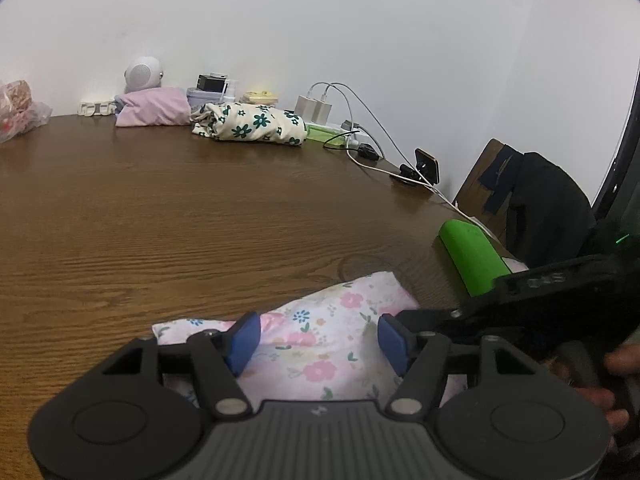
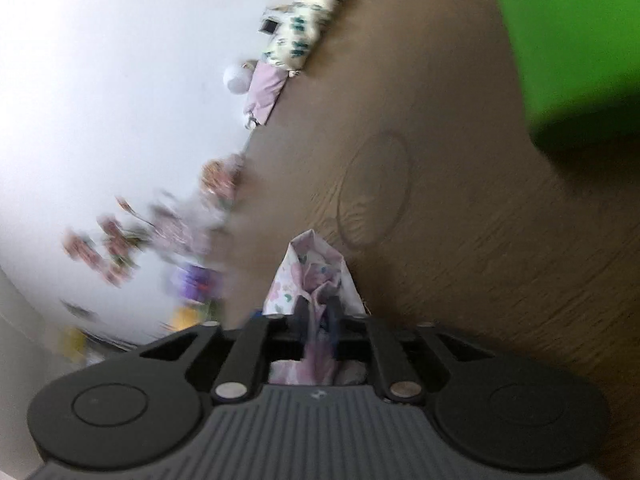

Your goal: Fold clothes

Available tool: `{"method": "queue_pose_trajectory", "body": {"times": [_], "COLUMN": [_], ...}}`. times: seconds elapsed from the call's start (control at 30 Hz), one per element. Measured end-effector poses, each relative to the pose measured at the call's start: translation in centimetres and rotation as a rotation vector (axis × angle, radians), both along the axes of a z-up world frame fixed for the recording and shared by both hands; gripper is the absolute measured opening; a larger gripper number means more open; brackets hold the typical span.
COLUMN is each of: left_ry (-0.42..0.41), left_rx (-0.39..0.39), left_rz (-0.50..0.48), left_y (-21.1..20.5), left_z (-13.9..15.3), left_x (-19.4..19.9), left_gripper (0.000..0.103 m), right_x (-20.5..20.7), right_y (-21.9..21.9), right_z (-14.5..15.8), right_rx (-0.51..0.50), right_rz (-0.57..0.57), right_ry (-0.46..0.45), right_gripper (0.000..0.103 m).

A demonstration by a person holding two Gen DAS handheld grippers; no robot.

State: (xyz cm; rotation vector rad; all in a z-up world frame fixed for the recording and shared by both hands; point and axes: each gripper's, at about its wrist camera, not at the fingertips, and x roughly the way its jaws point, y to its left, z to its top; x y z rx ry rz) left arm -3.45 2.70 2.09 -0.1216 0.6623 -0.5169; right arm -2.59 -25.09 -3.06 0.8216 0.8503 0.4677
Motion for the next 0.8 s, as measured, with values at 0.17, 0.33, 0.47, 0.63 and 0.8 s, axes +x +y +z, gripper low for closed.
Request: {"method": "queue_pose_trajectory", "body": {"times": [0.17, 0.33, 0.47, 0.63, 0.8], "left_ry": [0.004, -0.001, 0.012, 0.023, 0.089], "left_rx": [-0.012, -0.014, 0.020, 0.051, -0.008], "left_rz": [0.000, 0.008, 0.063, 0.106, 0.166], "left_y": [0.2, 0.6, 2.1, 3.9, 5.1], "left_z": [0.1, 0.2, 1.0, 1.8, 1.1], "left_x": [0.1, -0.1, -1.0, -2.8, -2.2], "left_gripper": [0.065, 0.065, 0.065, 0.069, 0.067], "right_x": [-2.8, 0.7, 1.1, -1.0, 0.2], "right_y": [3.7, 6.0, 5.0, 4.4, 4.9], "right_z": [6.2, 3.1, 2.1, 4.8, 3.4], "right_rx": [-0.376, -0.413, -0.341, -0.370, -0.395], "right_rz": [0.049, 0.110, 0.096, 0.123, 0.161], "right_ry": [-0.360, -0.268, -0.217, -0.296, -0.201], "right_gripper": [0.007, 0.000, 0.002, 0.006, 0.006]}}
